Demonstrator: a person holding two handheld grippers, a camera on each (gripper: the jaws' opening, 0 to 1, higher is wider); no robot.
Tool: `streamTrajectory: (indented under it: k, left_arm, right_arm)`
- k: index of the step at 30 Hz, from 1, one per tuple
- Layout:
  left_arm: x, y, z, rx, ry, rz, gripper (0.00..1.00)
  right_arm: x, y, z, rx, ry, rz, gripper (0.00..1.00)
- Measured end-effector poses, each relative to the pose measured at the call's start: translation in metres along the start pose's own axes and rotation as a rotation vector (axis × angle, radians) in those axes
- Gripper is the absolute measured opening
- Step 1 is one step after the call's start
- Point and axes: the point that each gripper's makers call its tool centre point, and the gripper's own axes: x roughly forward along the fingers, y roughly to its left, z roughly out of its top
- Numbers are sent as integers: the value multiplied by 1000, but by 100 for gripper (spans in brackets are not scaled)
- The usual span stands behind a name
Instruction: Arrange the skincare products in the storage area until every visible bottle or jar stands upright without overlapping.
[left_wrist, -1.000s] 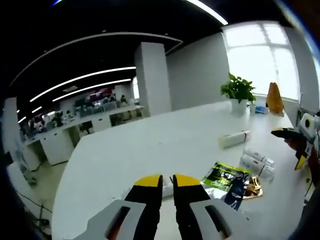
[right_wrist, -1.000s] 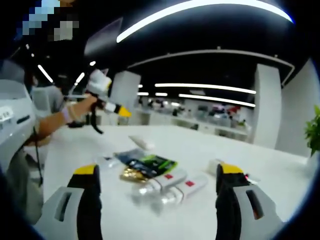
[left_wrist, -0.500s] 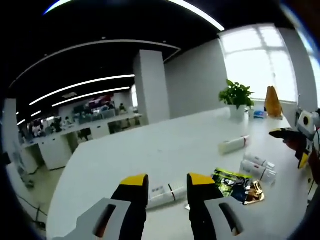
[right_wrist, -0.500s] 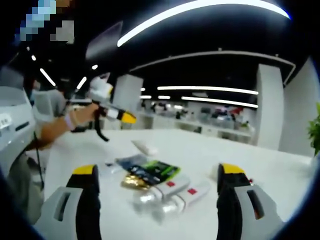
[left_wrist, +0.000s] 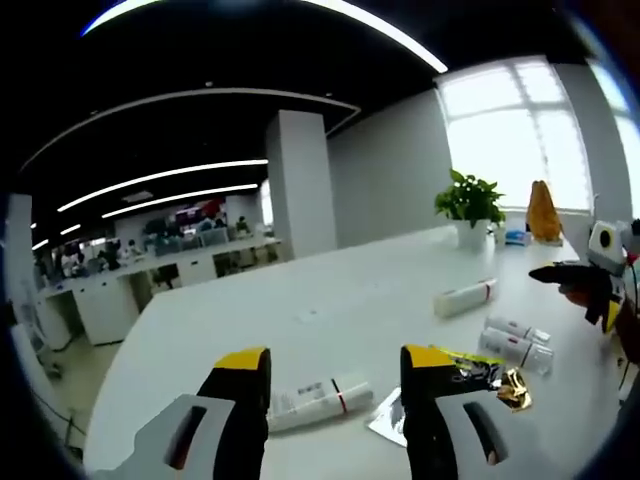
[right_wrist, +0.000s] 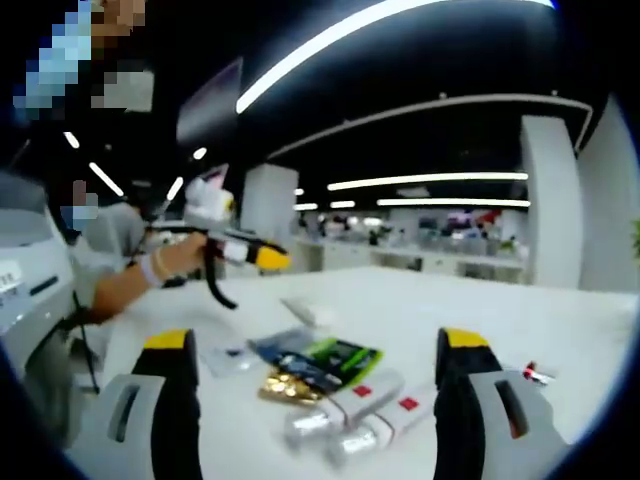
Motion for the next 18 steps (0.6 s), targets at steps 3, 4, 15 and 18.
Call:
streamTrajectory:
  k: [3,4,15,18]
  left_arm:
    - [8,-2,-4,92,38,-31,79]
    - [11,-3,-5,137,49,-45,83]
    - [36,6,-28,294,173,-121,96]
    - [43,10,-33,374,215,-137,100]
  right_arm:
    - [1,2,-1,14,-2,12,97]
    - [0,2,-2,21,-4,13,97]
    - [-9,0,-3,30,-6,2,97]
    - [-10,0,-2,33,-7,2,97]
